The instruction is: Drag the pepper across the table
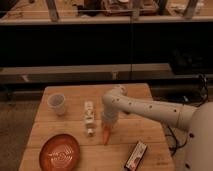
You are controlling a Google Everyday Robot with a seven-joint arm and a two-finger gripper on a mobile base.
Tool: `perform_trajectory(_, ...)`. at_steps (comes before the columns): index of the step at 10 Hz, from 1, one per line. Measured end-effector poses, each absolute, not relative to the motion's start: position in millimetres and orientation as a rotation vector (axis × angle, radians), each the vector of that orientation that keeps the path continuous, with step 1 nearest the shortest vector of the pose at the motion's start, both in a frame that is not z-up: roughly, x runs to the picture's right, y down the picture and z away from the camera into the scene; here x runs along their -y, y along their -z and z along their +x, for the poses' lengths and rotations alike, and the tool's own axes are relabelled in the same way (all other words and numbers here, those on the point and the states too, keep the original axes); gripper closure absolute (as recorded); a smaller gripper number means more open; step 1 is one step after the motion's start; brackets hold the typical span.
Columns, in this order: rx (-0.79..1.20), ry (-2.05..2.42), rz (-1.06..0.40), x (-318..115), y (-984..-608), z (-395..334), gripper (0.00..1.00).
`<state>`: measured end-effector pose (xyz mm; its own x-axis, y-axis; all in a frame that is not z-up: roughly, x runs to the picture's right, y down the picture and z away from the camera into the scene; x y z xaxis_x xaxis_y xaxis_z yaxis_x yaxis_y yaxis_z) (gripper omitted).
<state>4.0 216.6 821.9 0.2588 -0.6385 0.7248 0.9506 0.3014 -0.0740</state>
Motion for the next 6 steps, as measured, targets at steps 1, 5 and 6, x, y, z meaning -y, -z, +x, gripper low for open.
perform_trajectory(1,0.653,1.155,-0.571,-218,-821,-1,1.0)
perform_trajectory(5,0.652,1.137,-0.572,-220,-816,21,1.0)
perform_trajectory(6,0.653,1.137,-0.575,-222,-814,23,1.0)
